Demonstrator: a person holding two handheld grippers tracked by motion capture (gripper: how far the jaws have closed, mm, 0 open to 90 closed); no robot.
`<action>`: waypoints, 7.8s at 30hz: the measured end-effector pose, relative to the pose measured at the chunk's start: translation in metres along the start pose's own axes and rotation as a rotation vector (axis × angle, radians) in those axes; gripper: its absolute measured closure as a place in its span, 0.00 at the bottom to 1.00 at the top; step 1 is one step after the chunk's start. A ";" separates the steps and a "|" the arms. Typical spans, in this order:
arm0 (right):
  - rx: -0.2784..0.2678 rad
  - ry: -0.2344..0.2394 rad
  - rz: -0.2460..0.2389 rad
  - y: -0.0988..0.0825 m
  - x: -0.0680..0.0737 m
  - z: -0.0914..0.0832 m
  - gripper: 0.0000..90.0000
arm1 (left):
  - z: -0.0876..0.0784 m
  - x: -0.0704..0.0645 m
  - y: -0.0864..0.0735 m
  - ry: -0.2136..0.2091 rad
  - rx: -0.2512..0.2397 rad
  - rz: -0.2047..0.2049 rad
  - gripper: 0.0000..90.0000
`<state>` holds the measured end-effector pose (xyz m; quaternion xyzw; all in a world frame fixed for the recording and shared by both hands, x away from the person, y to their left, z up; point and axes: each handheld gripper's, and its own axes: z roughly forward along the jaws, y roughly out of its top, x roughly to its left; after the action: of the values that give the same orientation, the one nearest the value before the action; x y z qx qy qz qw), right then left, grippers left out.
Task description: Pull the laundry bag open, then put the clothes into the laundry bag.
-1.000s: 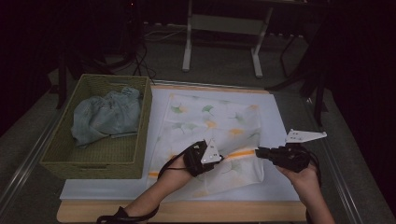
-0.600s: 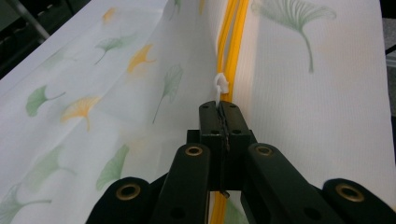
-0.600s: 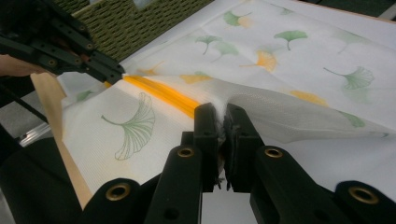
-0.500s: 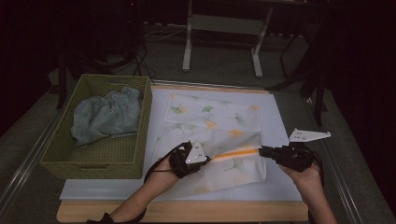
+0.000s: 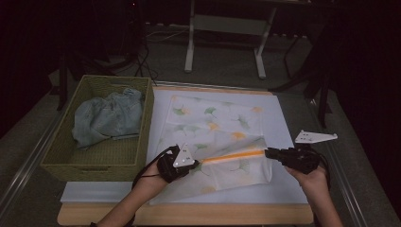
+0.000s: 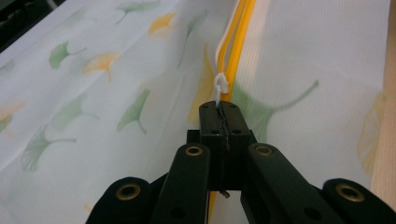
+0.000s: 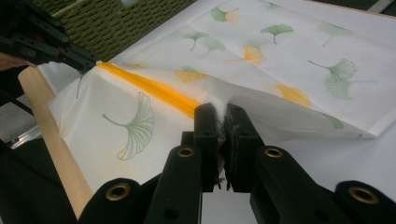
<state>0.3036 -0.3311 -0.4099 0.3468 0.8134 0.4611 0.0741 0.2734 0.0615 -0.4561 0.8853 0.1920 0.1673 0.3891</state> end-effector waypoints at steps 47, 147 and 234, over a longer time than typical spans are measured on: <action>-0.003 -0.053 0.077 -0.018 -0.024 -0.011 0.94 | -0.065 0.018 -0.057 0.079 0.067 -0.102 1.00; 0.302 0.023 -0.392 -0.076 0.033 0.102 0.55 | -0.072 -0.015 -0.078 0.006 -0.184 -0.241 0.09; 0.058 -0.079 -0.256 0.008 0.028 0.058 0.99 | -0.171 0.088 -0.099 0.325 -0.145 -0.341 0.13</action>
<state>0.3128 -0.2703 -0.4304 0.2602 0.8605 0.4101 0.1541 0.2532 0.2714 -0.4076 0.7713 0.3862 0.2525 0.4384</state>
